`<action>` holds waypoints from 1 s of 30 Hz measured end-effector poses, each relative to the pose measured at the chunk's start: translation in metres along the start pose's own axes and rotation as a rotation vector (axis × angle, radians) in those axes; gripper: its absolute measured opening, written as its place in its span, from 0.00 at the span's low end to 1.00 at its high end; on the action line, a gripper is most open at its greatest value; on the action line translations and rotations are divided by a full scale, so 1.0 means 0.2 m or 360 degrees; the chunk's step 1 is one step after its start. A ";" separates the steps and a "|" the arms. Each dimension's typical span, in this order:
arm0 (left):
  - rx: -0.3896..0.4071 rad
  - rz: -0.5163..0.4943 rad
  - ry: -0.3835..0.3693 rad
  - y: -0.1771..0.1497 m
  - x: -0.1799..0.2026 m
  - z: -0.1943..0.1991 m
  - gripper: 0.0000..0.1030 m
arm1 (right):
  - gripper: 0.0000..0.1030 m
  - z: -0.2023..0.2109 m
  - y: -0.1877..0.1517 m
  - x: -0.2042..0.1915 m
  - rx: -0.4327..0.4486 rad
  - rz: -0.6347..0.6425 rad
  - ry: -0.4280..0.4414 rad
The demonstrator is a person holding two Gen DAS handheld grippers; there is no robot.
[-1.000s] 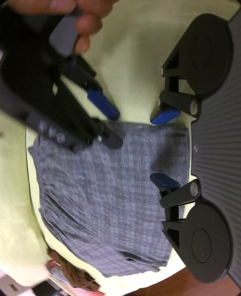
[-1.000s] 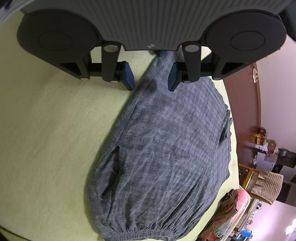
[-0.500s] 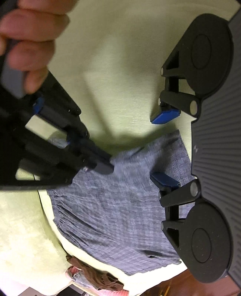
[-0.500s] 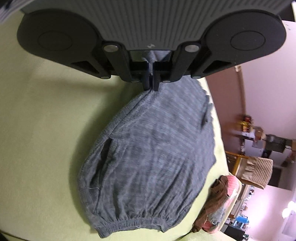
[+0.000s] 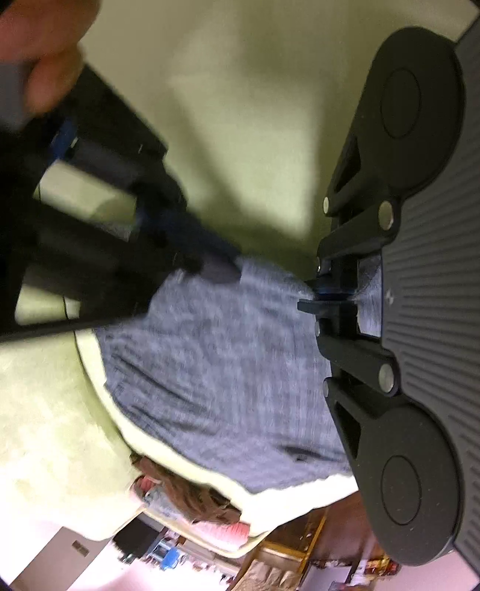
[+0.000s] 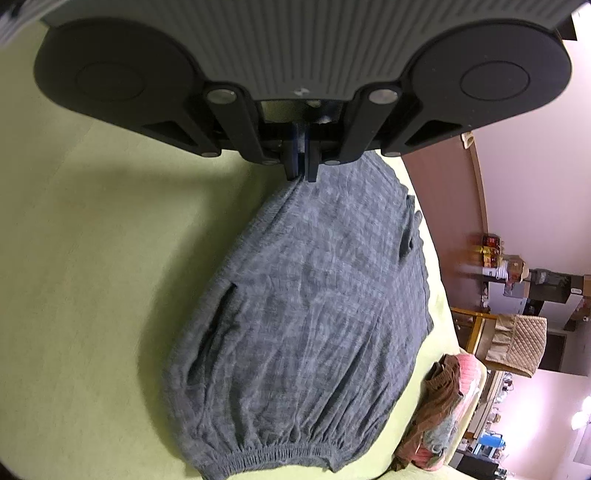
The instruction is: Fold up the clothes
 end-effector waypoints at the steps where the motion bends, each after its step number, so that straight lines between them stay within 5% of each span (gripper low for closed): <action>1: 0.0015 -0.0012 -0.0010 0.00 -0.01 0.02 0.00 | 0.17 0.01 0.01 0.01 0.0010 0.0002 -0.0029; 2: 0.0031 -0.0022 -0.0021 0.01 -0.02 0.03 0.00 | 0.25 0.02 0.01 0.02 0.0020 0.0003 -0.0057; 10: 0.0086 0.0036 -0.0051 0.04 -0.13 0.07 0.00 | 0.37 0.24 0.35 0.22 0.0399 -0.0096 -0.0247; 19: 0.0081 0.0010 -0.0098 0.01 -0.14 0.05 0.00 | 0.44 0.21 0.60 0.30 0.0488 -0.0151 -0.0256; 21: 0.0072 0.0004 -0.0121 0.01 -0.14 0.04 0.00 | 0.25 0.16 0.62 0.27 0.0450 -0.0091 -0.0299; 22: 0.0071 0.0005 -0.0131 0.01 -0.14 0.04 0.00 | 0.03 0.13 0.63 0.25 0.0418 -0.0037 -0.0322; 30: 0.0039 0.0026 -0.0220 0.01 -0.34 0.08 0.00 | 0.03 0.20 0.66 0.03 0.0431 0.0036 -0.0319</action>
Point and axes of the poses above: each gripper's, at about its wrist camera, not at the fingertips, and z roughly against the way its jaws point, x to its right, y to its top, the point moved 7 cm from there along -z, roughly the way its jaws point, and after that the axes turned 6 degrees about -x, right-handed, at the moved point
